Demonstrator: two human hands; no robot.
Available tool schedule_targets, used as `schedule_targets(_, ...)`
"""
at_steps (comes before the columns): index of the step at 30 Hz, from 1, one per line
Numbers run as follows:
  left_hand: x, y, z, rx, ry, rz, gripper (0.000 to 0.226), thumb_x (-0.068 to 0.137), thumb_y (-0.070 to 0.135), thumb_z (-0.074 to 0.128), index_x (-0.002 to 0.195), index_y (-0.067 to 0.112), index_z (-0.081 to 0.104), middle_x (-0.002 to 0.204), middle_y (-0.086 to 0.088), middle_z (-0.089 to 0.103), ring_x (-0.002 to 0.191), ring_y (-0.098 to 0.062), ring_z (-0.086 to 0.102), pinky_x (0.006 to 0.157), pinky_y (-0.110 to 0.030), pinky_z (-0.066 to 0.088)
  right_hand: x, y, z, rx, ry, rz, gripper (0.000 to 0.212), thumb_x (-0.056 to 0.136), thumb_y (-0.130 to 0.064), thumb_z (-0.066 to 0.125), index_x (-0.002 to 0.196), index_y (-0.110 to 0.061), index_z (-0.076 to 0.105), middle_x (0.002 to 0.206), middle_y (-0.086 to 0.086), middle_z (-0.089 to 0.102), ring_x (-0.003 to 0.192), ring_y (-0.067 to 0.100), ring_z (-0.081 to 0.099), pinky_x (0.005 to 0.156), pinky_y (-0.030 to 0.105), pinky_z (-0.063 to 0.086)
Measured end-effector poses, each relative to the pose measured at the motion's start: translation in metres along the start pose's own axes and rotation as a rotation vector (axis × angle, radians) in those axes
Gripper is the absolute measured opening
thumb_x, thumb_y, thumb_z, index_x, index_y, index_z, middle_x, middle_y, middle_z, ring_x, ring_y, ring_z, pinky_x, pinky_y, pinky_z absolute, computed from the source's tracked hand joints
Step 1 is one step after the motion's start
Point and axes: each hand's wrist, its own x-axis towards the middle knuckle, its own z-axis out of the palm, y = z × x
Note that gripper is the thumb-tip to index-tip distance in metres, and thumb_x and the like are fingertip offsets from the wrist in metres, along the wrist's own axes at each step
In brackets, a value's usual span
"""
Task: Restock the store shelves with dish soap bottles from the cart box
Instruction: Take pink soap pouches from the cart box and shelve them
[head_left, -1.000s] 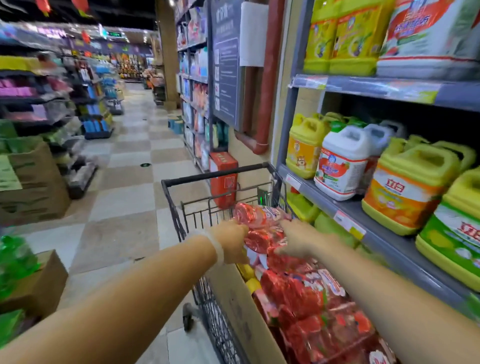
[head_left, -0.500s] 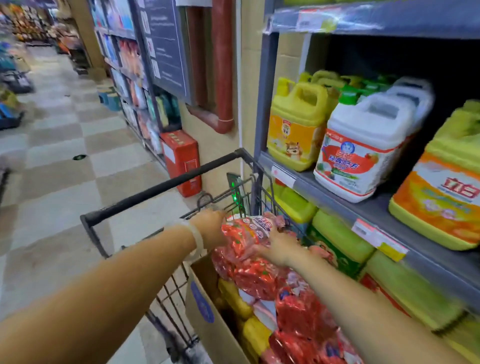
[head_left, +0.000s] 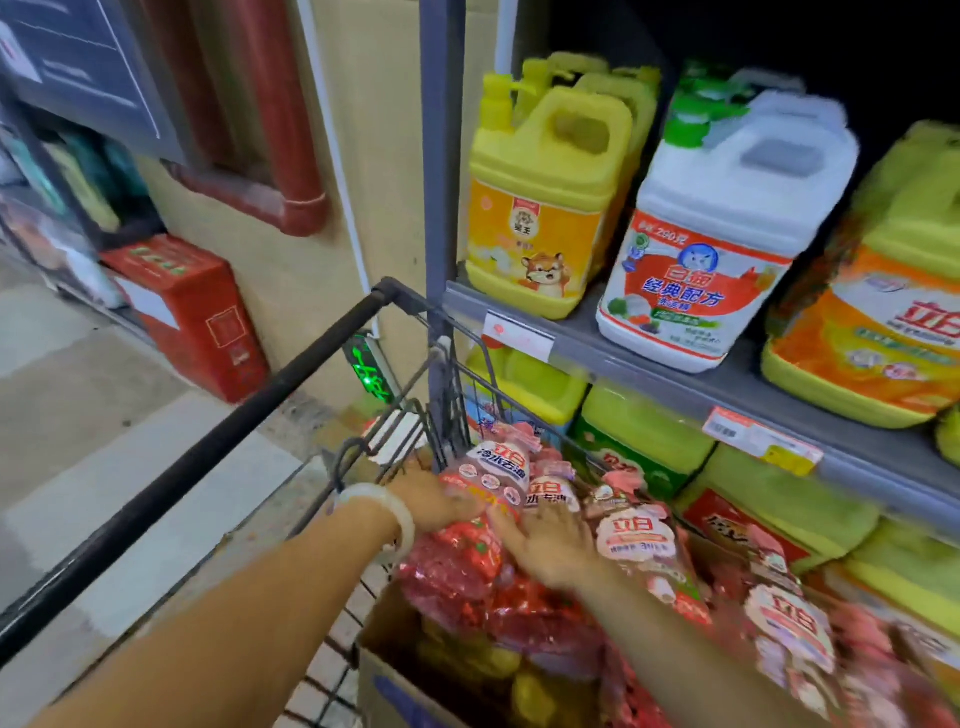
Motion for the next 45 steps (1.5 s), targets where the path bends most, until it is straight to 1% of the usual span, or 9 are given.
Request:
schedule_targets(3, 0.013, -0.011, 0.001, -0.208, 0.023, -0.055, 0.081, 0.074, 0.057, 0.066, 0.137, 0.009, 0.045, 0.140, -0.008, 0.049, 0.126, -0.029, 0.048, 0.107, -0.039, 0.038, 0.004, -0.003, 0.000, 0.083, -0.033, 0.053, 0.071, 0.092, -0.065, 0.011, 0.150, -0.026, 0.021, 0.160, 0.008, 0.002, 0.147, 0.027, -0.004, 0.117, 0.048, -0.005)
schedule_targets(7, 0.013, -0.013, 0.008, -0.557, -0.089, -0.091, 0.109, 0.038, 0.065, 0.084, 0.126, 0.006, 0.058, 0.118, -0.009, 0.066, 0.107, -0.030, 0.064, 0.096, -0.038, 0.050, 0.002, -0.003, -0.003, 0.272, 0.016, 0.041, 0.065, 0.093, -0.062, 0.027, 0.144, -0.024, 0.036, 0.156, 0.011, 0.022, 0.145, 0.028, 0.016, 0.119, 0.044, 0.011)
schedule_targets(11, -0.002, -0.012, 0.018, -0.880, -0.082, -0.068, 0.060, 0.052, 0.033, 0.091, 0.100, 0.007, 0.064, 0.097, -0.017, 0.072, 0.085, -0.033, 0.071, 0.085, -0.048, 0.055, -0.017, -0.003, 0.001, 1.035, 0.059, -0.074, 0.040, 0.087, -0.033, 0.065, 0.124, -0.029, 0.051, 0.121, 0.000, 0.062, 0.108, 0.018, 0.060, 0.100, 0.035, 0.047)
schedule_targets(14, -0.025, 0.001, 0.022, -1.089, -0.070, 0.049, 0.028, 0.072, 0.008, 0.078, 0.096, 0.001, 0.065, 0.094, -0.023, 0.071, 0.085, -0.036, 0.069, 0.083, -0.050, 0.054, -0.028, -0.001, -0.005, 1.418, 0.143, -0.176, 0.056, 0.080, -0.001, 0.068, 0.129, -0.020, 0.047, 0.110, 0.005, 0.069, 0.093, 0.016, 0.067, 0.079, 0.029, 0.056)
schedule_targets(21, -0.072, 0.039, 0.004, -1.016, -0.124, 0.379, 0.021, 0.075, -0.001, 0.072, 0.094, 0.005, 0.067, 0.086, -0.013, 0.075, 0.075, -0.026, 0.072, 0.077, -0.038, 0.057, -0.081, 0.020, -0.038, 1.400, 0.358, -0.308, 0.090, 0.060, 0.002, 0.081, 0.135, -0.024, 0.038, 0.127, 0.006, 0.060, 0.112, 0.024, 0.061, 0.092, 0.042, 0.051)
schedule_targets(28, -0.130, 0.101, 0.022, -0.754, -0.087, 0.723, 0.046, 0.064, -0.006, 0.081, 0.098, 0.018, 0.062, 0.082, 0.003, 0.074, 0.072, -0.007, 0.071, 0.062, -0.018, 0.056, -0.185, 0.071, -0.055, 1.308, 0.514, -0.360, 0.103, 0.060, 0.007, 0.079, 0.142, -0.026, 0.026, 0.129, -0.007, 0.055, 0.103, 0.004, 0.063, 0.081, 0.024, 0.055)
schedule_targets(36, -0.233, 0.218, 0.132, -0.646, -0.294, 0.904, 0.050, 0.062, -0.004, 0.081, 0.105, 0.013, 0.061, 0.098, -0.017, 0.072, 0.084, -0.027, 0.066, 0.080, -0.045, 0.055, -0.365, 0.183, -0.025, 1.237, 0.815, -0.288, 0.083, 0.072, 0.018, 0.067, 0.130, -0.035, 0.038, 0.125, -0.008, 0.058, 0.092, 0.003, 0.064, 0.080, 0.024, 0.056)
schedule_targets(41, -0.319, 0.293, 0.217, -0.580, -0.436, 1.036, 0.041, 0.068, -0.002, 0.076, 0.104, 0.013, 0.062, 0.087, -0.003, 0.073, 0.064, -0.016, 0.067, 0.051, -0.025, 0.051, -0.494, 0.256, 0.004, 1.166, 0.973, -0.208, 0.088, 0.072, 0.015, 0.070, 0.139, -0.028, 0.034, 0.129, -0.002, 0.058, 0.101, 0.015, 0.063, 0.084, 0.031, 0.055)
schedule_targets(45, -0.382, 0.341, 0.286, -0.543, -0.513, 1.122, 0.046, 0.067, 0.000, 0.078, 0.109, 0.009, 0.061, 0.086, -0.004, 0.073, 0.074, -0.028, 0.061, 0.060, -0.033, 0.049, -0.586, 0.307, 0.033, 1.106, 1.093, -0.124, 0.088, 0.077, 0.015, 0.065, 0.146, -0.026, 0.029, 0.135, -0.003, 0.055, 0.102, 0.013, 0.063, 0.077, 0.026, 0.055)
